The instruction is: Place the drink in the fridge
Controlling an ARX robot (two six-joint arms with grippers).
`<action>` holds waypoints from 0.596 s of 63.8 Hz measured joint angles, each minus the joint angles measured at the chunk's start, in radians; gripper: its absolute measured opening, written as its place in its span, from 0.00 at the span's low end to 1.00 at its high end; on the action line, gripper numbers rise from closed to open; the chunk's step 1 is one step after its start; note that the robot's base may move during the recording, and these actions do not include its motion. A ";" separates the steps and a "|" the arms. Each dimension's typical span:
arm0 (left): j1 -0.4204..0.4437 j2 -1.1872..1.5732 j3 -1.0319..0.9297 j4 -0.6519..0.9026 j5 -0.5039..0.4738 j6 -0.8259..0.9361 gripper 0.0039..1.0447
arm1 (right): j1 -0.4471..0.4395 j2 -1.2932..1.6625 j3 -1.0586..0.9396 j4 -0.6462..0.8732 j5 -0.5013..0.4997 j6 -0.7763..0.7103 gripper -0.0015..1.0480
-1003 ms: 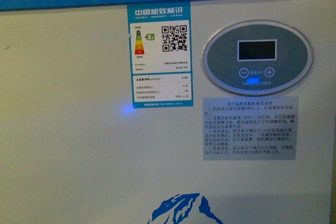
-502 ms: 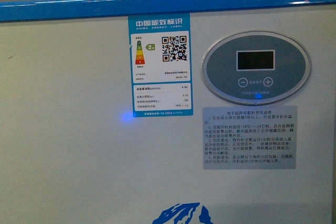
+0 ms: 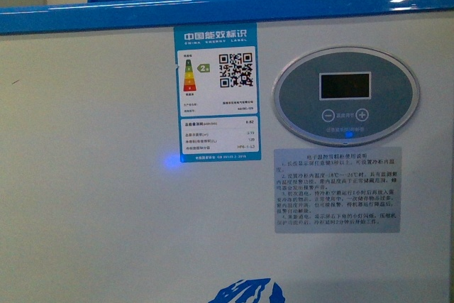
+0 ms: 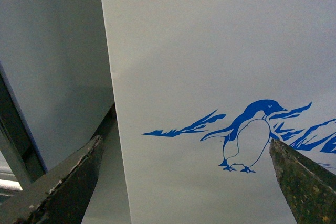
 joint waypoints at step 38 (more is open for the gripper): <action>0.000 0.000 0.000 0.000 0.000 0.000 0.92 | 0.000 0.000 0.000 0.000 0.000 0.000 0.36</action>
